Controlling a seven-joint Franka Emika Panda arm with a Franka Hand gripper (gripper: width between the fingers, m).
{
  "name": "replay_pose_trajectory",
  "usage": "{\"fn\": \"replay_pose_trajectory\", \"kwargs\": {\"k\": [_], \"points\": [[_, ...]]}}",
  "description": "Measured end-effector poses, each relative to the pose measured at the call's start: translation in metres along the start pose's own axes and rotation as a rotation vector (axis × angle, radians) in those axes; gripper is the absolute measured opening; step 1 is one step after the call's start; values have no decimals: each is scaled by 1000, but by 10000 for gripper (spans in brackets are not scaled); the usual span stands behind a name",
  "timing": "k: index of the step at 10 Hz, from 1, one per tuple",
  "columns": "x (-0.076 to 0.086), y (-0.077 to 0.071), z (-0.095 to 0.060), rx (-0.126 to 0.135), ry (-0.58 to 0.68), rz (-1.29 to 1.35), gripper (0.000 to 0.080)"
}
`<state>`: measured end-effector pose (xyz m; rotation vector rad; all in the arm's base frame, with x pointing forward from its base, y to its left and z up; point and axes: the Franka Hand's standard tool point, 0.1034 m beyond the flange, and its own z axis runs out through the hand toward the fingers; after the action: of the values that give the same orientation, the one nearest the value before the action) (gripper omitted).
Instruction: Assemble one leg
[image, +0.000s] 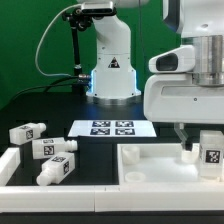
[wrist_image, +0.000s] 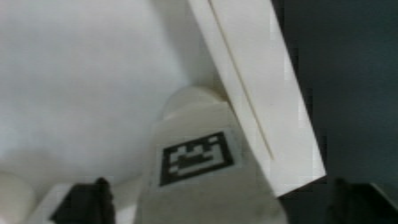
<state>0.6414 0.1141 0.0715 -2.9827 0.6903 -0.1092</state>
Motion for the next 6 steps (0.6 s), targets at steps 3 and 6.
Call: {"fn": "replay_pose_trajectory", "kwargs": {"k": [3, 6], "points": [[-2, 0, 1, -6, -8, 227, 285], [1, 2, 2, -10, -23, 616, 285]]}}
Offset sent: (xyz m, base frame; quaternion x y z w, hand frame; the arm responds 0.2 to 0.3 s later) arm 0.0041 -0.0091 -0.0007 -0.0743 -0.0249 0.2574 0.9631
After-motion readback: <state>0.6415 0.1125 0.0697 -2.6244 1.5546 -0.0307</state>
